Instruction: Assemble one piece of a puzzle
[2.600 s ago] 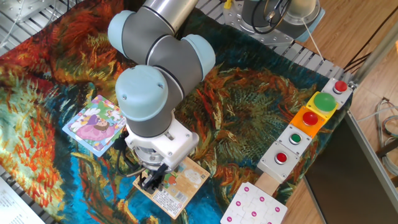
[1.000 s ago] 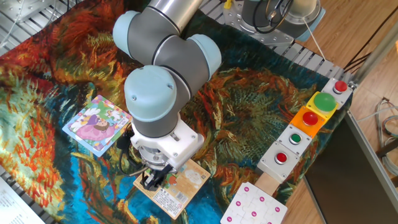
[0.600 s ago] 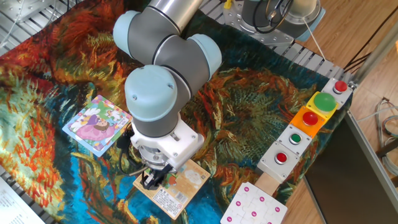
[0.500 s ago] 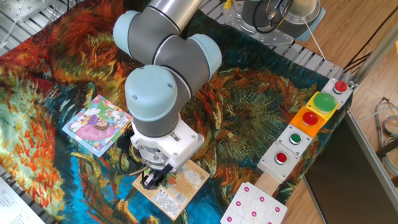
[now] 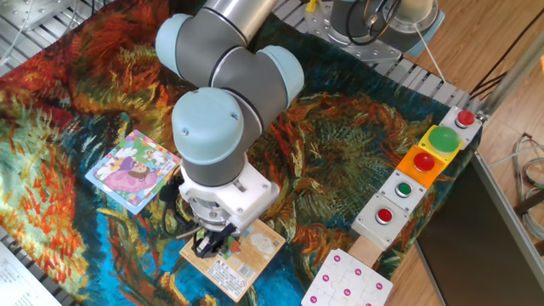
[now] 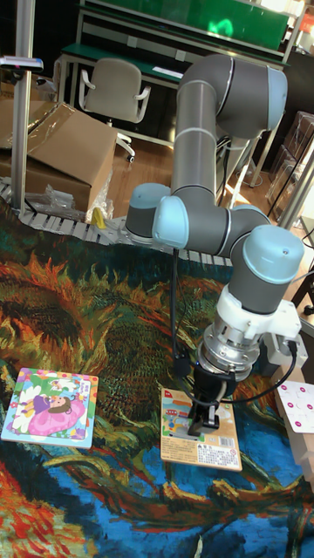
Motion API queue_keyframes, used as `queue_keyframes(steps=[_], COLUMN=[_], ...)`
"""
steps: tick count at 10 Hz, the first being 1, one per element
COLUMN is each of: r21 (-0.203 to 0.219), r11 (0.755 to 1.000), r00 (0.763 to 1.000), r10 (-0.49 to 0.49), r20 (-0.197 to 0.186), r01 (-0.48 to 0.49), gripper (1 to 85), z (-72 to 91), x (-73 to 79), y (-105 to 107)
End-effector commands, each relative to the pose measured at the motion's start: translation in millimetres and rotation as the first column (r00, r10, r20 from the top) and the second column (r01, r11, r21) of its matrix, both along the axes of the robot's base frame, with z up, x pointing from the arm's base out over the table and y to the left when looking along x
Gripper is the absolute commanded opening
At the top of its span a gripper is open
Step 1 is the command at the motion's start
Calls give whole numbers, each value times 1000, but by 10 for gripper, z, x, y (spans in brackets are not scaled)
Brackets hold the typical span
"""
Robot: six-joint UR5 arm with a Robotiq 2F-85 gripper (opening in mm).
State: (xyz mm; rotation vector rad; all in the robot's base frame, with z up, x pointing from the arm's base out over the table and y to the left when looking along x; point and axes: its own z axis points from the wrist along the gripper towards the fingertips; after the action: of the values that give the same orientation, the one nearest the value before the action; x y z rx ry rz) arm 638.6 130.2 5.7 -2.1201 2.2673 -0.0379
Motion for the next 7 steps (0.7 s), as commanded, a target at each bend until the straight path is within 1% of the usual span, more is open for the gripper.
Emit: queue_keyframes(steps=[1,2,4,5,6,7], r21=[15,17,21,22,42,66], r11=[1000,999,999,999,997,993], r00=[1000,999,999,998,996,994], r10=[-27,-35,-40,-44,-65,-94], r20=[-1,-9,-28,-46,-56,-57], r01=[27,35,41,45,67,97], gripper=[13,13,13,13,13,13], z=[40,88,291,290,292,296], x=[-1,-14,-18,-65,-85,-77], y=[9,-14,-115,-111,-59,6])
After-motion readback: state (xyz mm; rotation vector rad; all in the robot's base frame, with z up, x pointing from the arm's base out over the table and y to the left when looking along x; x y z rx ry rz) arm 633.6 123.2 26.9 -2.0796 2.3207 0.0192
